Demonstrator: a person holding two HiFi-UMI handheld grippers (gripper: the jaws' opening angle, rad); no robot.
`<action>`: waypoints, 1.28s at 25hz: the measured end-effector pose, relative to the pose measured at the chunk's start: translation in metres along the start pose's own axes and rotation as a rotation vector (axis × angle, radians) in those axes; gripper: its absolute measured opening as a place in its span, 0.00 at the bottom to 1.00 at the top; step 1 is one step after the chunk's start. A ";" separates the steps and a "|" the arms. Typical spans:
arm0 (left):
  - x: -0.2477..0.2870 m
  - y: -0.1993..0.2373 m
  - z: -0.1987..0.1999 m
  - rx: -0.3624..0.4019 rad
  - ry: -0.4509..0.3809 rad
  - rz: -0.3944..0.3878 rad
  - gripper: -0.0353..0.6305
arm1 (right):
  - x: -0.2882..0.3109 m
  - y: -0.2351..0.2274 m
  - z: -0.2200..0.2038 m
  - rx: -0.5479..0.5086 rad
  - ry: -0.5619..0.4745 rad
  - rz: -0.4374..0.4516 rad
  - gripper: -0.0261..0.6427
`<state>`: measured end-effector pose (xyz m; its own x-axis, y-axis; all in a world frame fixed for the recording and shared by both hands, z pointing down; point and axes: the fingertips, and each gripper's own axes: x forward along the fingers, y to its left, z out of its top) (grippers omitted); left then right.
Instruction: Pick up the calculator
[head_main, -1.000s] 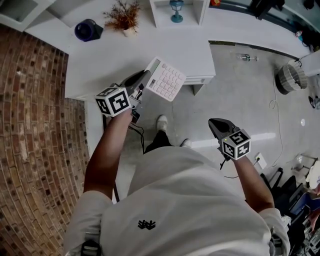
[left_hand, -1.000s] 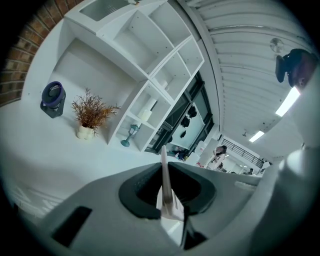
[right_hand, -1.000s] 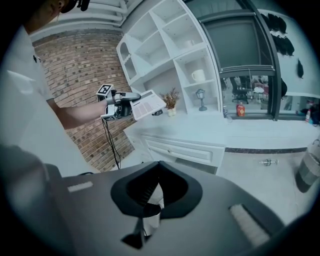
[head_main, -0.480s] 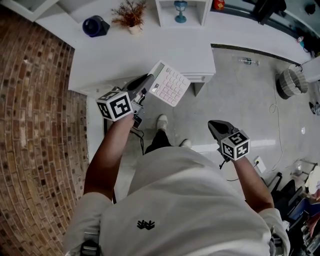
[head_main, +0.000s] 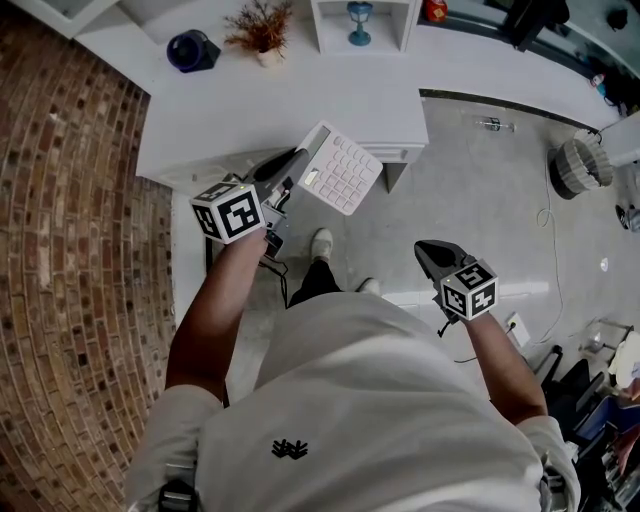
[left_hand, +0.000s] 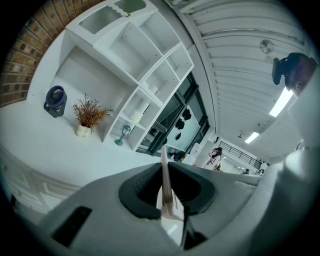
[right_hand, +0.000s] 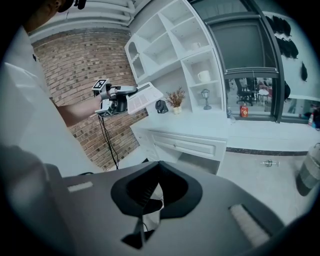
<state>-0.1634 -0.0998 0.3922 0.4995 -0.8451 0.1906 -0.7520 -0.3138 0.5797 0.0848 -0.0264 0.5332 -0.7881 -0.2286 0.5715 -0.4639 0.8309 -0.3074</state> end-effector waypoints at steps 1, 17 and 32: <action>0.000 0.000 0.000 0.000 0.000 -0.001 0.13 | 0.000 0.000 -0.001 -0.001 0.001 0.000 0.06; 0.000 -0.002 0.003 -0.003 -0.002 -0.010 0.13 | 0.004 -0.002 0.000 -0.014 0.007 0.004 0.06; 0.013 0.004 0.005 -0.010 0.002 -0.016 0.13 | 0.010 -0.012 0.000 -0.018 0.022 0.003 0.06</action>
<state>-0.1624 -0.1139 0.3933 0.5125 -0.8389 0.1832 -0.7398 -0.3230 0.5903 0.0824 -0.0384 0.5419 -0.7804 -0.2149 0.5872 -0.4539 0.8407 -0.2955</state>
